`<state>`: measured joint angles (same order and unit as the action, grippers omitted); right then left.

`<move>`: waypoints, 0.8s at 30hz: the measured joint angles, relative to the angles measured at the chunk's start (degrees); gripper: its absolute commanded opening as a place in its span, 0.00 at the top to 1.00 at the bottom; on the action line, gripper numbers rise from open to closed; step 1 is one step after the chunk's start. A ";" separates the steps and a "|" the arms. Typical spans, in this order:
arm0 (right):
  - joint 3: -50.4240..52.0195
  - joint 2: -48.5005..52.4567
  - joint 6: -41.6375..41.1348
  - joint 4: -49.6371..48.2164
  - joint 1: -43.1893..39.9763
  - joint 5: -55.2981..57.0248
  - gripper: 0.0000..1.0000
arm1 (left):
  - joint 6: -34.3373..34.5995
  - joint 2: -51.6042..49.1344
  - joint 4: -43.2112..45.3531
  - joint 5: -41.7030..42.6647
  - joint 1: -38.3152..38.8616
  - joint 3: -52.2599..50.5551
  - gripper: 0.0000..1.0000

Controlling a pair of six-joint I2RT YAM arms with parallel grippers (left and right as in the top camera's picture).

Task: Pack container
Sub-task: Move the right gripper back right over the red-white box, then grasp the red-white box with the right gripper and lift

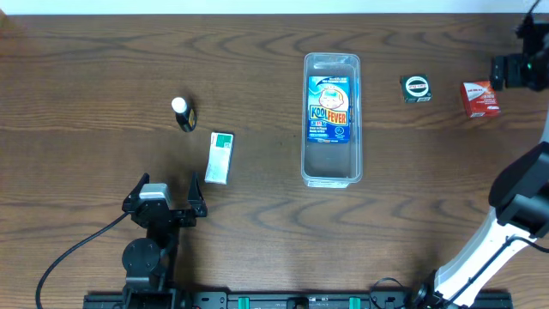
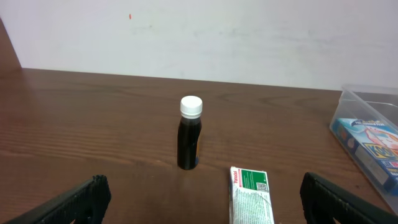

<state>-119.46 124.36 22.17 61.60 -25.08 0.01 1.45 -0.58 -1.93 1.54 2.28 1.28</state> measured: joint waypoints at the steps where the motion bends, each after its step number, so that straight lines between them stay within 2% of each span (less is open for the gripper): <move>1: 0.42 0.15 0.72 -0.20 -0.20 -0.59 0.02 | 0.00 0.00 0.02 0.00 0.00 0.00 0.02; 12: 0.68 6.21 4.74 -3.69 0.20 -4.20 0.01 | 0.00 0.00 0.00 0.00 0.00 0.00 0.02; 24: 0.94 13.09 5.27 -7.67 0.20 -5.25 0.01 | 0.00 0.00 0.02 0.00 0.00 0.00 0.02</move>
<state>-118.52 137.45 27.44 53.93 -24.88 -5.23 1.45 -0.58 -1.91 1.54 2.28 1.28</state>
